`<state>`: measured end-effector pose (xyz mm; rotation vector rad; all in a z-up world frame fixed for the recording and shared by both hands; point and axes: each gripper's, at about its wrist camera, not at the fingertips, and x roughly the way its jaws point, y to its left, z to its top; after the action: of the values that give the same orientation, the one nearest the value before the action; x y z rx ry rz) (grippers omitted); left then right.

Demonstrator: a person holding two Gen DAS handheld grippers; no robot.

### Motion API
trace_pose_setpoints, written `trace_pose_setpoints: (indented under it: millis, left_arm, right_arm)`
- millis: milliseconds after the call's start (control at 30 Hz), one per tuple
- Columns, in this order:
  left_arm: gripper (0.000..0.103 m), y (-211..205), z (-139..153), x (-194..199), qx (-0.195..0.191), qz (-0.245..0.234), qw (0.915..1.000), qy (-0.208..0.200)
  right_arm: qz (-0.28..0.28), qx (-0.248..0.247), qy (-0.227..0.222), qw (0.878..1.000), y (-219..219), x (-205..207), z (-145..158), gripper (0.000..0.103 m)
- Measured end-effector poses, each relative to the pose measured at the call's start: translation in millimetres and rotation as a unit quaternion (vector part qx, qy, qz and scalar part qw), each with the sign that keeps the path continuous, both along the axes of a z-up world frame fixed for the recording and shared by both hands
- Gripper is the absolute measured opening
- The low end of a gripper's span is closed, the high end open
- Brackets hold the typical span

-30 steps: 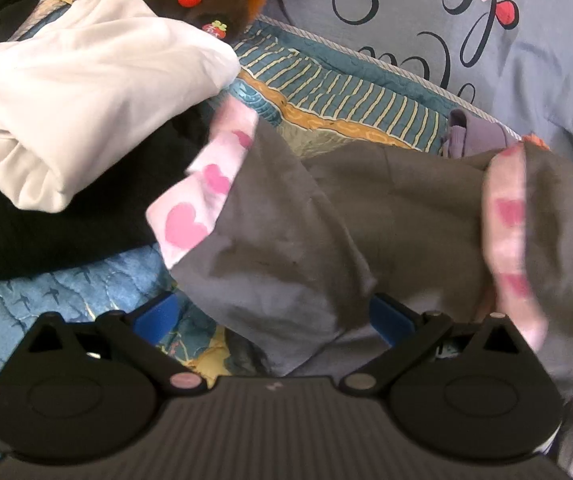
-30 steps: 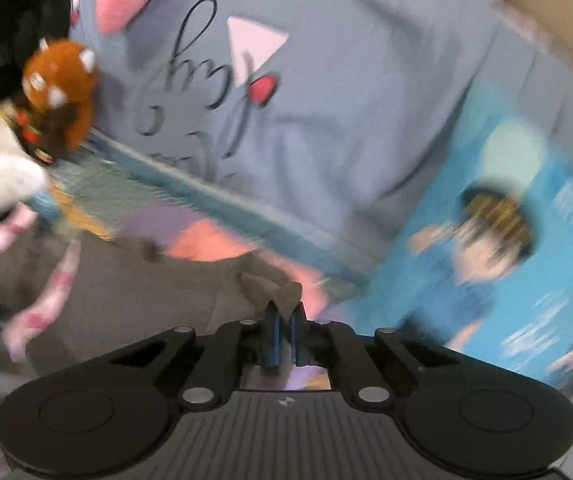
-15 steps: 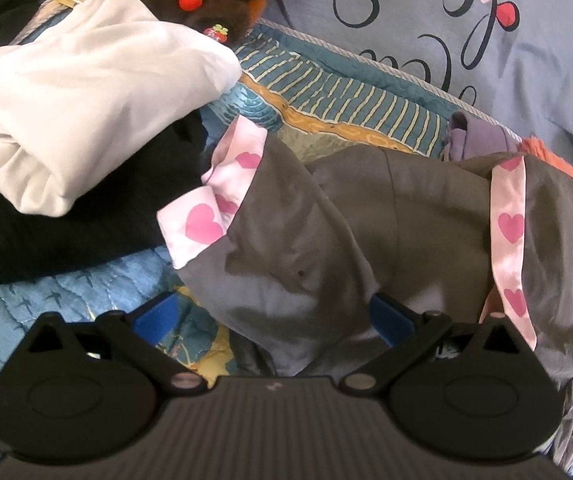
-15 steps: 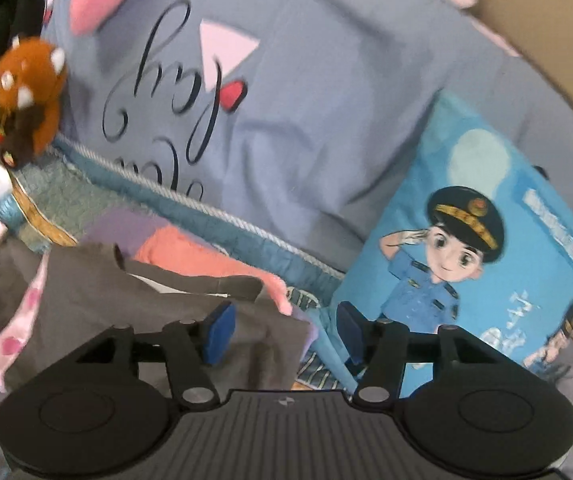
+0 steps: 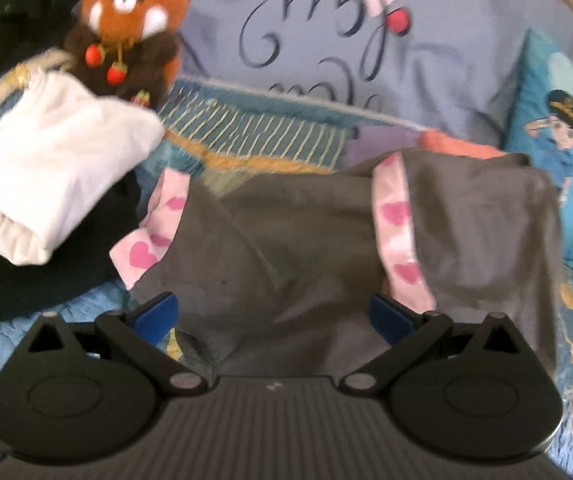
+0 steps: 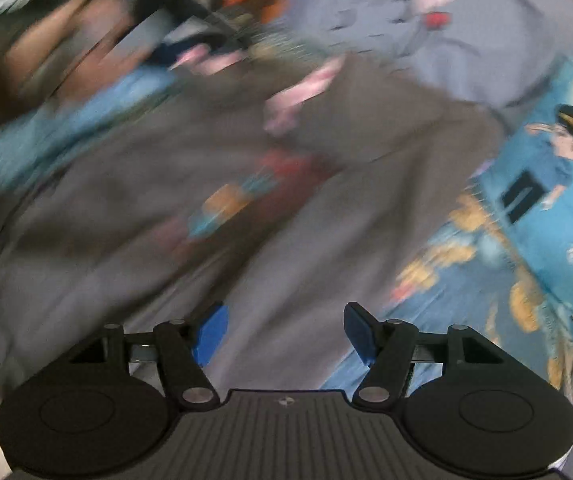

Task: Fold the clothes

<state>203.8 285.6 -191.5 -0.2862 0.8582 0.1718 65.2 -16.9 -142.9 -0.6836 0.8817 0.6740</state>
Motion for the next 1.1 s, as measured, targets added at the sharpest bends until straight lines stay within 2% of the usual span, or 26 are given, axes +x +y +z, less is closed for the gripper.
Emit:
trace_pose_setpoints:
  millis: [67, 200, 333, 433, 533, 800, 900, 933, 967, 1033, 1067, 1100]
  left_arm:
    - [0.103, -5, 10, -8, 0.01, -0.003, 0.9999, -0.002]
    - [0.103, -13, 25, -29, 0.024, -0.002, 0.9997, 0.003]
    - [0.103, -26, 29, -68, 0.042, -0.013, 0.999, -0.001]
    - [0.103, -35, 18, -102, 0.034, -0.028, 0.999, 0.006]
    - [0.103, -44, 19, -117, 0.017, -0.06, 0.998, 0.002]
    - [0.103, -78, 32, -113, 0.033, -0.108, 0.9935, -0.001]
    - [0.103, -86, 35, -115, 0.046, -0.116, 0.9922, -0.003]
    - [0.103, -87, 35, -114, 0.05, -0.116, 0.992, -0.002]
    - [0.103, -87, 35, -114, 0.05, -0.115, 0.9921, 0.0]
    - [0.103, -87, 35, -112, 0.046, -0.111, 0.9927, 0.003]
    - [0.103, -87, 36, -112, 0.045, -0.111, 0.9928, 0.001]
    - [0.103, -87, 37, -111, 0.043, -0.11, 0.9929, 0.0]
  right_arm:
    - [0.03, -0.014, -0.002, 0.999, -2, -42, -11, 0.064]
    - [0.067, -0.008, 0.015, 0.998, -12, -108, -25, 0.066]
    - [0.091, -0.026, 0.013, 0.995, -19, -140, -35, 0.066]
    - [0.103, -0.041, 0.012, 0.994, -24, -158, -43, 0.066]
    - [0.076, -0.045, 0.028, 0.996, -32, -159, -46, 0.066]
    - [-0.004, -0.058, 0.06, 0.996, -49, -155, -61, 0.065]
    - [-0.026, -0.053, 0.079, 0.995, -53, -152, -68, 0.052]
    - [-0.029, -0.05, 0.083, 0.995, -55, -152, -68, 0.044]
    - [-0.033, -0.048, 0.086, 0.995, -56, -152, -69, 0.031]
    - [-0.039, -0.043, 0.093, 0.994, -59, -152, -70, 0.015]
    - [-0.043, -0.04, 0.096, 0.994, -60, -152, -71, 0.01]
    - [-0.046, -0.038, 0.1, 0.993, -61, -152, -71, 0.009]
